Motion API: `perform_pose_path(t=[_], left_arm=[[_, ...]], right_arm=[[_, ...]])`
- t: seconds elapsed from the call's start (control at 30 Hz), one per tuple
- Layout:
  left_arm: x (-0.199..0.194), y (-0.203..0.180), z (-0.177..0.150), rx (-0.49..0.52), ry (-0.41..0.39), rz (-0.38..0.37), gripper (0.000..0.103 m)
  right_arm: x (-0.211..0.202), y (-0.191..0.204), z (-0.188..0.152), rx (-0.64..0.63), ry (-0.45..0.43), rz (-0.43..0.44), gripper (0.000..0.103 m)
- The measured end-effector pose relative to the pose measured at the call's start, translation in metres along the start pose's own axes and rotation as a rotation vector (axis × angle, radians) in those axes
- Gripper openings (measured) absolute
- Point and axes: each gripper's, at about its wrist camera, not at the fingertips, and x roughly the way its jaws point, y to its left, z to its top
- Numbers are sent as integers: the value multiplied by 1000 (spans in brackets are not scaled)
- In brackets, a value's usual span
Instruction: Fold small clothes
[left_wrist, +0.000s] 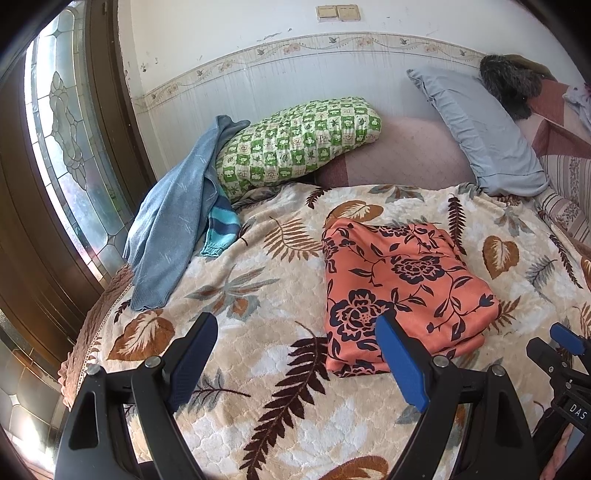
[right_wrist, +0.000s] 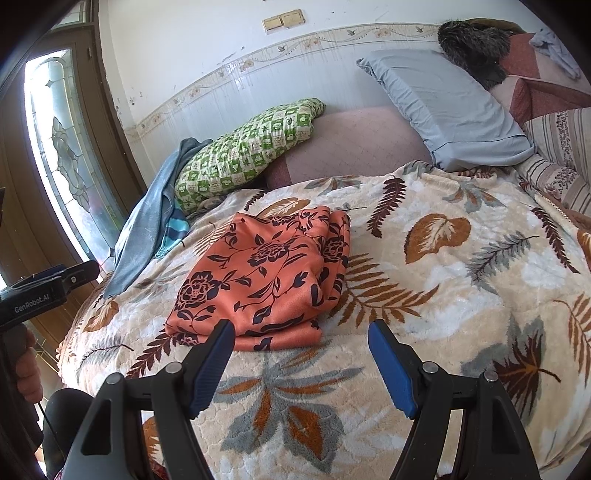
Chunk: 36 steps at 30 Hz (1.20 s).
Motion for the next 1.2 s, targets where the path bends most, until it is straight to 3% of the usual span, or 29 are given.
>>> perform_pose_path(t=[0.67,1.2], left_arm=[[3,-1,-2,-11,11,-1,88],[7,-2,-5,-13,24,-26,88]], right_arm=[[-4,-5,3,23,-36,-14,78],[-2,6,1,-29,-29,-7,78]])
